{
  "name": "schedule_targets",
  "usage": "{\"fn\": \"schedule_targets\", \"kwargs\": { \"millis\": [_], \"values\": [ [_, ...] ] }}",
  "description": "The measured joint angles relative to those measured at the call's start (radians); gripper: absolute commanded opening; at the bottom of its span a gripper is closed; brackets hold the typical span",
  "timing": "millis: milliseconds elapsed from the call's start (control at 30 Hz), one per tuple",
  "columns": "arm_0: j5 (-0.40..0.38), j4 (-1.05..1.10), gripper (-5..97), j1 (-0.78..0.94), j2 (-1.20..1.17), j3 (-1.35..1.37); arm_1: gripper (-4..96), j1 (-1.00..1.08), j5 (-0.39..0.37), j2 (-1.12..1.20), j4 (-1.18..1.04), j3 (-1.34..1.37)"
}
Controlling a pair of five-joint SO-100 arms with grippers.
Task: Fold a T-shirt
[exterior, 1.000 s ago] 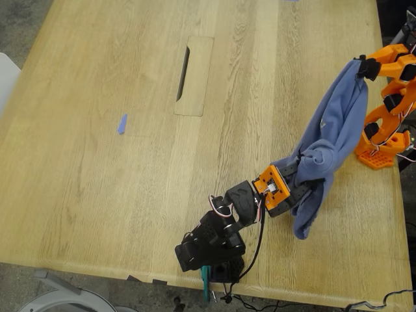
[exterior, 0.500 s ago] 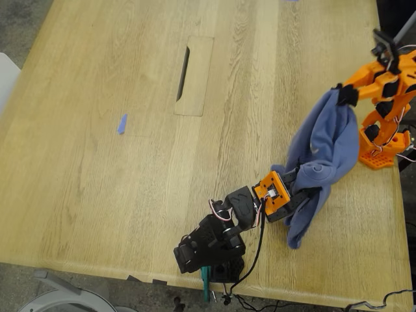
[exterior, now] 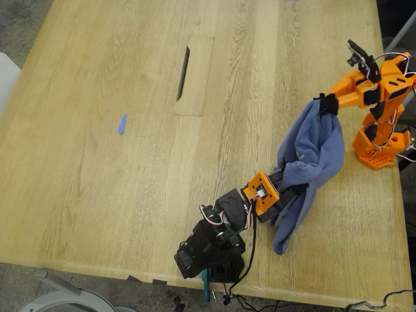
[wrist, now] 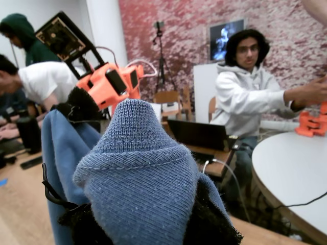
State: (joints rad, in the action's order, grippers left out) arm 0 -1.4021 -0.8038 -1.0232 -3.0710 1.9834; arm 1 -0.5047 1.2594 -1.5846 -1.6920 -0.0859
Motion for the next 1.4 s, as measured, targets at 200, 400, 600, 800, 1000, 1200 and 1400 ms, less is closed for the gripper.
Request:
{"fn": "schedule_targets", "kwargs": {
  "millis": [200,400,600,800,1000,1200,1400],
  "values": [
    [-0.006,-0.041,0,0.04,-0.031,0.04,0.0,0.012,-0.017,0.0,0.0,0.121],
    [-0.005,-0.043,0,0.063,-0.031,0.048,0.0,0.006,-0.031,-0.035,0.0,0.285],
    [-0.005,-0.043,0,0.084,-0.031,0.069,0.0,0.04,-0.034,-0.095,0.0,0.439],
    [-0.006,-0.057,0,0.115,-0.031,0.095,0.0,0.075,-0.038,-0.153,0.005,0.626],
    [-0.009,-0.063,0,0.232,-0.063,0.16,0.0,0.138,-0.032,-0.301,0.232,1.026],
    [-0.011,-0.063,0,0.377,-0.098,0.241,0.0,0.212,-0.014,-0.402,0.571,1.404],
    [-0.011,-0.063,0,0.525,-0.133,0.301,0.0,0.27,0.009,-0.408,0.853,1.585]
  ]
}}
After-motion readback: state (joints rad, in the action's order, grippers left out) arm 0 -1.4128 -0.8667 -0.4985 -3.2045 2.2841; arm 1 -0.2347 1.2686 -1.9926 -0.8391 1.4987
